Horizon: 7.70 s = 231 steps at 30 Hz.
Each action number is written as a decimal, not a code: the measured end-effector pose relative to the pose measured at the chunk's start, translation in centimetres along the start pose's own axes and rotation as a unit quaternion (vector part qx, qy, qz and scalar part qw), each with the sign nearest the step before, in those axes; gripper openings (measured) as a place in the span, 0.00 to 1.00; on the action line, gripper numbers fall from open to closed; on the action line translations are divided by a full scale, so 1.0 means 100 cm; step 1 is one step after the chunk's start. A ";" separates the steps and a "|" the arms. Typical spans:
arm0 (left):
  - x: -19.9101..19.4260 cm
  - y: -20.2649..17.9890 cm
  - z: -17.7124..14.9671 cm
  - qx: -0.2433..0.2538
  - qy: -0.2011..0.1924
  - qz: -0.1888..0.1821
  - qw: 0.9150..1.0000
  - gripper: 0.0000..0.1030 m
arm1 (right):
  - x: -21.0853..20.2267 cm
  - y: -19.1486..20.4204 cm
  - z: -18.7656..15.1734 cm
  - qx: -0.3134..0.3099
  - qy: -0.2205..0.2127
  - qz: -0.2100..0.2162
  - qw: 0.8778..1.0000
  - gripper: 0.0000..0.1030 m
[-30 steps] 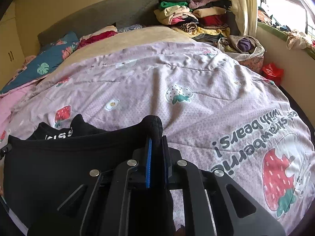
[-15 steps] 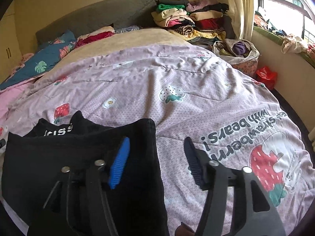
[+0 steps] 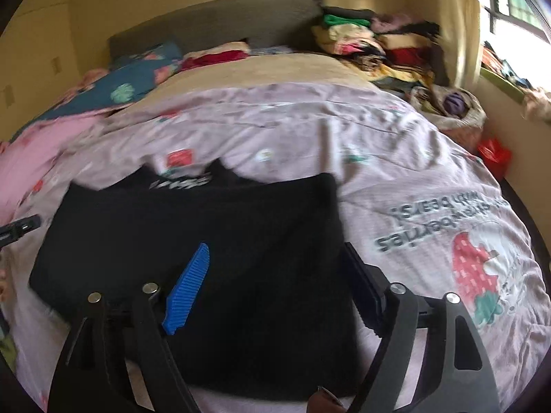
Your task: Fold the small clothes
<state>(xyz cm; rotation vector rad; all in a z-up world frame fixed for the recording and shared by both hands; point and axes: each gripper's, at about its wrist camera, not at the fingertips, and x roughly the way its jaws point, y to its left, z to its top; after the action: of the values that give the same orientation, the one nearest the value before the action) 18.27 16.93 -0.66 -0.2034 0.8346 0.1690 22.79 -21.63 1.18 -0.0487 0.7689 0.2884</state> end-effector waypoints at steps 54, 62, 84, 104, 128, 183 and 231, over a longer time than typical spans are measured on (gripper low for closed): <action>-0.027 0.058 -0.040 -0.068 0.036 0.043 0.996 0.91 | 0.014 0.249 -0.068 -0.290 0.008 0.034 0.956 0.96; -0.003 0.048 -0.017 -0.037 0.044 0.051 0.997 0.91 | 0.039 0.281 -0.070 -0.349 -0.002 0.011 0.937 0.96; 0.061 0.001 0.025 -0.069 0.134 -0.077 0.986 0.91 | 0.014 0.255 -0.043 -0.308 -0.106 0.044 0.944 0.17; -0.015 -0.144 0.064 0.016 0.046 -0.151 0.987 0.19 | -0.054 0.128 -0.026 -0.146 -0.160 0.015 0.976 0.09; 0.026 -0.274 0.040 0.086 0.096 -0.176 0.976 0.25 | -0.029 0.012 -0.055 0.055 -0.058 0.043 0.996 0.09; 0.038 -0.239 -0.035 0.093 0.099 -0.146 0.980 0.77 | 0.028 -0.100 -0.008 0.123 0.075 0.132 0.981 0.40; -0.067 -0.194 -0.055 0.095 0.040 -0.155 0.982 0.91 | -0.123 -0.051 -0.053 0.056 -0.051 0.045 0.996 0.94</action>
<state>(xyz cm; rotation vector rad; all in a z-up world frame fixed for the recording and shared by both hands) 14.31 -3.68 2.95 -0.1579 0.8826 -0.2124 12.21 -30.30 5.58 0.1062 0.6850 0.3311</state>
